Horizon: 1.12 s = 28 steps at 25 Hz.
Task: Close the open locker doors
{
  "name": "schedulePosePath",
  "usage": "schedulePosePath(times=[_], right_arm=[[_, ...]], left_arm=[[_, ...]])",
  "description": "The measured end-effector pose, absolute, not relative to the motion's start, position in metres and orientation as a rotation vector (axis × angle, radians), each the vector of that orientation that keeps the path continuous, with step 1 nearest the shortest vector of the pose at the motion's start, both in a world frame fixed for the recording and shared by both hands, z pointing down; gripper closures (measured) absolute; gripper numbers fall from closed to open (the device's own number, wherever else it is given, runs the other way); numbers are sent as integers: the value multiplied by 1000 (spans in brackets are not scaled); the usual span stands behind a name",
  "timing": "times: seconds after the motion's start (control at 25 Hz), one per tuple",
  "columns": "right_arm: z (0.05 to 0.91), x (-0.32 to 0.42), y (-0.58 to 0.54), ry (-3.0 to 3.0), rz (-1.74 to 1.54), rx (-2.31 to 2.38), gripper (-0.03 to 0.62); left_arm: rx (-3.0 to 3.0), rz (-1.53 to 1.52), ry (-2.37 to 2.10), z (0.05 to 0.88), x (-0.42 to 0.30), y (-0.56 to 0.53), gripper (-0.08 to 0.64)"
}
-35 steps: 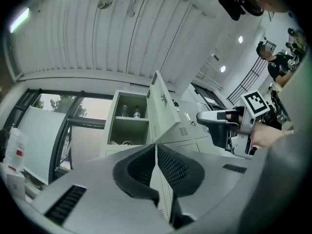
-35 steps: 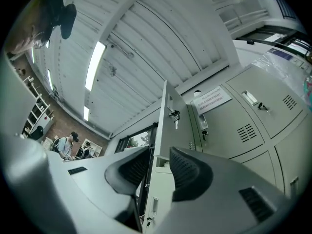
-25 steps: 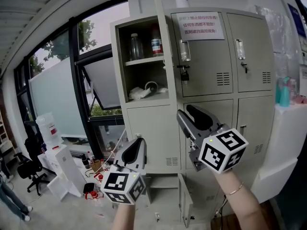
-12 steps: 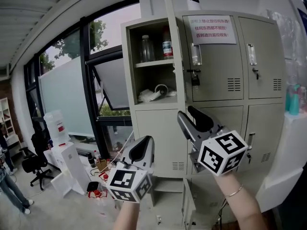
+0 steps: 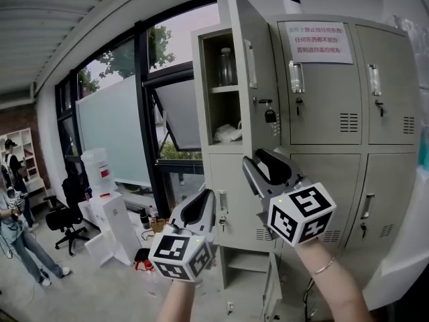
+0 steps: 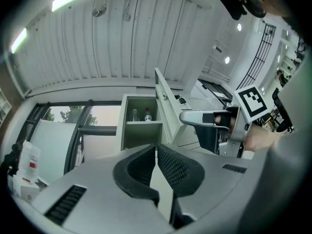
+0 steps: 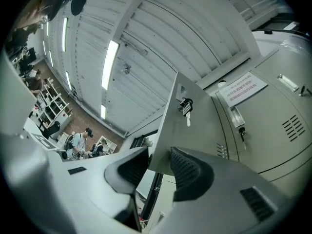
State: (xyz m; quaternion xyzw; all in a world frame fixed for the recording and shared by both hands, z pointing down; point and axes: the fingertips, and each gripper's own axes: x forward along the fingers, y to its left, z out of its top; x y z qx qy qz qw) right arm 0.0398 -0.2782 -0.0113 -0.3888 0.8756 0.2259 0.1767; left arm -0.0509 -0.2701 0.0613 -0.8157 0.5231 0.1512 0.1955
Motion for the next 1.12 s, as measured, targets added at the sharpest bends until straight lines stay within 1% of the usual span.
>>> schedulePosePath(times=[0.56, 1.12], right_arm=[[-12, -17, -319, 2514, 629, -1014, 459], [-9, -74, -405, 2507, 647, -1165, 463]], left_arm=[[-2169, 378, 1643, 67, -100, -280, 537], [-2205, 372, 1645, 73, -159, -341, 537]])
